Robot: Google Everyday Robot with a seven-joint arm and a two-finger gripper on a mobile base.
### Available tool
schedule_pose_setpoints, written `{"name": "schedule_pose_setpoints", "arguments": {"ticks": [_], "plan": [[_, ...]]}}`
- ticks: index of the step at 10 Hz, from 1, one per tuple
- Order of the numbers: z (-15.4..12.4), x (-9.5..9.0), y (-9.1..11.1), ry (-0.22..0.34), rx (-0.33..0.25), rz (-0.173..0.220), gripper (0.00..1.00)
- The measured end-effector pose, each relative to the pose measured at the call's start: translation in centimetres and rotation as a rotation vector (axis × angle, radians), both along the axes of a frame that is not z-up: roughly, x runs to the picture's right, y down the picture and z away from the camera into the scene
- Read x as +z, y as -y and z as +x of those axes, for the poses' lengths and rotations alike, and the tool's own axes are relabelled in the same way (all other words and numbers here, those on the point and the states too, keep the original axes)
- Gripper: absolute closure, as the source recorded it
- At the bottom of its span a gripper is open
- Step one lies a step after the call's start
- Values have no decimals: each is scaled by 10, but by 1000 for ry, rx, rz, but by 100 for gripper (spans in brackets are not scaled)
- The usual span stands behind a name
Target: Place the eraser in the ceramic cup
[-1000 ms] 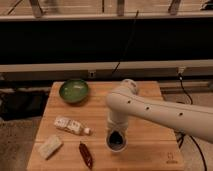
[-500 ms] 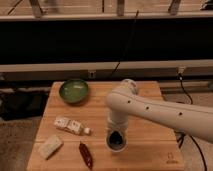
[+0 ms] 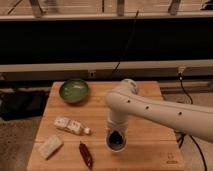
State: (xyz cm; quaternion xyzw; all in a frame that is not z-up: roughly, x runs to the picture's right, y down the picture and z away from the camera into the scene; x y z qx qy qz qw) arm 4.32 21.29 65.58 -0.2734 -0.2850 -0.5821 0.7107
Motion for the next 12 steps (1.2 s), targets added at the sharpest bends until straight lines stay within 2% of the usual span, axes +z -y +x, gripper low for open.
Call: {"name": "schedule_pose_setpoints", "arguments": {"ticks": [3, 8, 12], "plan": [[3, -1, -1, -1, -2, 0, 100], [7, -13, -6, 20, -6, 19, 100], [9, -23, -18, 19, -45, 29, 100]]}}
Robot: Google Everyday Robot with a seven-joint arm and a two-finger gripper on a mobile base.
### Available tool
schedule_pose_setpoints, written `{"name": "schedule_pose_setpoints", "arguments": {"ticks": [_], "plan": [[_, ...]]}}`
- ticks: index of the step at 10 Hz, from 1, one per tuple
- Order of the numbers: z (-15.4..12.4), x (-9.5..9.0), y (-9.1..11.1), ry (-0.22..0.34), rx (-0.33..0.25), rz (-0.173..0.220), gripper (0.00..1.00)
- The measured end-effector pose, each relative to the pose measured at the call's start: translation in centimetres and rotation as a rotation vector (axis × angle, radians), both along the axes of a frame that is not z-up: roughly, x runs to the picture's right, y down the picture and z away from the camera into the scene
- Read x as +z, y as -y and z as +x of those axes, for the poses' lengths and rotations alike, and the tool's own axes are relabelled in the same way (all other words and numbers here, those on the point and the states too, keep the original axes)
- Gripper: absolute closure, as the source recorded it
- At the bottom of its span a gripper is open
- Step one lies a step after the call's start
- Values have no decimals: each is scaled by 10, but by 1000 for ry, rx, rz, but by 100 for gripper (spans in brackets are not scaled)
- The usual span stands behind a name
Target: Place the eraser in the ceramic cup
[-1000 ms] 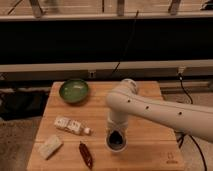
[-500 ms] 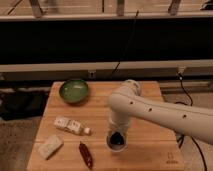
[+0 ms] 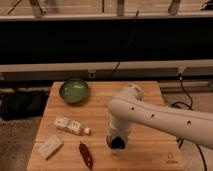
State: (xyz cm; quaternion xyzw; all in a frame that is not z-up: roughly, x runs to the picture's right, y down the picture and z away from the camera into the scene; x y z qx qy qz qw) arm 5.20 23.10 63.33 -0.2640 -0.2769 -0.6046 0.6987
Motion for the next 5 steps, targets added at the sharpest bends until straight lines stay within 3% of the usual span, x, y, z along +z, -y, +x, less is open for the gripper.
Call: {"name": "schedule_pose_setpoints", "arguments": {"ticks": [1, 5], "plan": [[-1, -1, -1, -3, -8, 4, 96], [-3, -1, -5, 3, -14, 4, 56]]}}
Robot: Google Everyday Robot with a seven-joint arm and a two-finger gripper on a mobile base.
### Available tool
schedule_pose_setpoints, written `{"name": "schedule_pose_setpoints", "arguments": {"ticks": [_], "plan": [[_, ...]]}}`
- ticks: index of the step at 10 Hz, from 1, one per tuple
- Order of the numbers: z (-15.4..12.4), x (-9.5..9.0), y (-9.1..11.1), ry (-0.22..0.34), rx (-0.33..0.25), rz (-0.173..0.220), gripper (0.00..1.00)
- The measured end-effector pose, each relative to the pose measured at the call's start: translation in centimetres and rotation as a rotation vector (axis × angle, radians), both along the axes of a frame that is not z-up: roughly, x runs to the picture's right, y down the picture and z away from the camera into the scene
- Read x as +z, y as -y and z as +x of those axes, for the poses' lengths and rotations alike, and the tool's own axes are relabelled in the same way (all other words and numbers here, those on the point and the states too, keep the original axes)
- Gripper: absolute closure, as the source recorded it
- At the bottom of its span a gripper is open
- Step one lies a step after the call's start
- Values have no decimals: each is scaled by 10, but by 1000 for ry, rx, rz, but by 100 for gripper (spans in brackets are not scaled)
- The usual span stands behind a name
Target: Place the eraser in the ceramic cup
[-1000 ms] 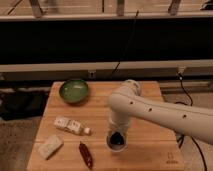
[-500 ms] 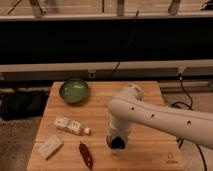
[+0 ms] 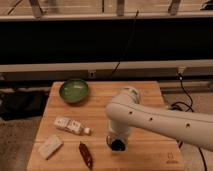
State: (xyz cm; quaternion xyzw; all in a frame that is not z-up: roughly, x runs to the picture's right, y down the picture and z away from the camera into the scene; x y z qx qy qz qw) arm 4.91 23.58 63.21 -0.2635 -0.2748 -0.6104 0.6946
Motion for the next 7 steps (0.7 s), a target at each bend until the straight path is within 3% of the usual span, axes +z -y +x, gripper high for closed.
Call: {"name": "schedule_pose_setpoints", "arguments": {"ticks": [3, 7], "plan": [[-2, 3, 1, 7, 1, -2, 25], [1, 4, 3, -1, -3, -7, 20]]}}
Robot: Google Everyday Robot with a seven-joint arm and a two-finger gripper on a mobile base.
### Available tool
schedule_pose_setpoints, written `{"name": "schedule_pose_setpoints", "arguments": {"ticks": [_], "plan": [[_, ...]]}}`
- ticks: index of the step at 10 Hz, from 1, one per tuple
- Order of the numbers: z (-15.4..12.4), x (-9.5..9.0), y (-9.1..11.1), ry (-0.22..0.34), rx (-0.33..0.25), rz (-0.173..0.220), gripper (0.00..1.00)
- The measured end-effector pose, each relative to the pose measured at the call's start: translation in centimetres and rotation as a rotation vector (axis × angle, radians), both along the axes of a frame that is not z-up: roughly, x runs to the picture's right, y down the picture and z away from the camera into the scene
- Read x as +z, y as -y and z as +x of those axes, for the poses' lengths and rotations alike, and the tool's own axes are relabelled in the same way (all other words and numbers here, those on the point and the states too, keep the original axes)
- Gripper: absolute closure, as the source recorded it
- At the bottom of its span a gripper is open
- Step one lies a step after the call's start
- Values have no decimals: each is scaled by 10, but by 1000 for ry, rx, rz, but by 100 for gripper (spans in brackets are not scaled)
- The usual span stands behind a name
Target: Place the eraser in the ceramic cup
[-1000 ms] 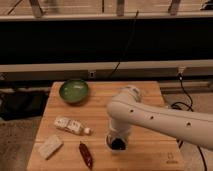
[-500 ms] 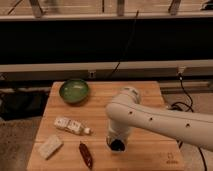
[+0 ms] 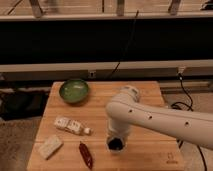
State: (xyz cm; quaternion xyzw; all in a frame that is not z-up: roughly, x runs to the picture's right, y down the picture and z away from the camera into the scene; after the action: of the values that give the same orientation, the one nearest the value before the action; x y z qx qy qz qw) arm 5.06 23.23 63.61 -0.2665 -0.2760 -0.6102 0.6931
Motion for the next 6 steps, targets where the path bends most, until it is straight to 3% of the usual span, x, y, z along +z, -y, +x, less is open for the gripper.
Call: {"name": "schedule_pose_setpoints", "arguments": {"ticks": [6], "plan": [[5, -2, 18, -15, -12, 15, 20]]}}
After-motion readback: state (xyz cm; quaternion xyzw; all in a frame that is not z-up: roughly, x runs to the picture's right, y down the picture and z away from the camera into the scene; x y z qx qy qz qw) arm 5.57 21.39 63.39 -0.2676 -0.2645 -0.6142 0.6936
